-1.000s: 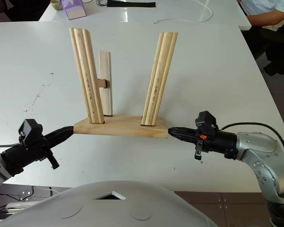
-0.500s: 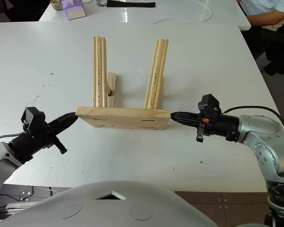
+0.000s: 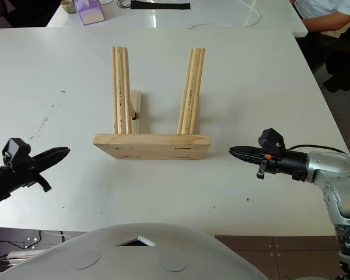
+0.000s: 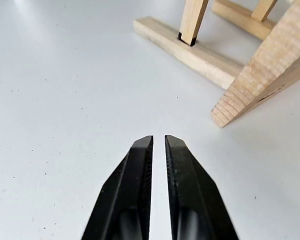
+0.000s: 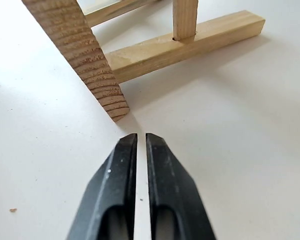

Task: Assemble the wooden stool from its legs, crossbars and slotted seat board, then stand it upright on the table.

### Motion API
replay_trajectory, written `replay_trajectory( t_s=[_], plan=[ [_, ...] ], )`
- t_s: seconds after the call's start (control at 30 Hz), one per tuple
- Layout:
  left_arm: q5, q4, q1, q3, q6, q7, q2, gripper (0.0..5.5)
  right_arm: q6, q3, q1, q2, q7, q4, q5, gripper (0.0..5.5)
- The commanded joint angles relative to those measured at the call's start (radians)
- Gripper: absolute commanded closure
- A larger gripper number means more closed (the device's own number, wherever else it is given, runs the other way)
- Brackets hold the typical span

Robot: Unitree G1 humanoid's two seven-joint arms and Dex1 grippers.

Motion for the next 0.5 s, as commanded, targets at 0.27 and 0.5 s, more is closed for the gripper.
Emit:
replay_trajectory(
  t_s=[0.27,0.5],
  plan=[
    [0.257,0.095,-0.19,-0.317,-0.216,-0.087,0.021,3.34,-0.091,0.195,-0.1,0.038,0.024,0.008,-0.116,3.42],
    [0.334,0.156,-0.243,-0.381,-0.332,-0.096,0.014,2.5,-0.116,0.243,-0.162,0.049,0.039,0.054,-0.152,2.6]
  ],
)
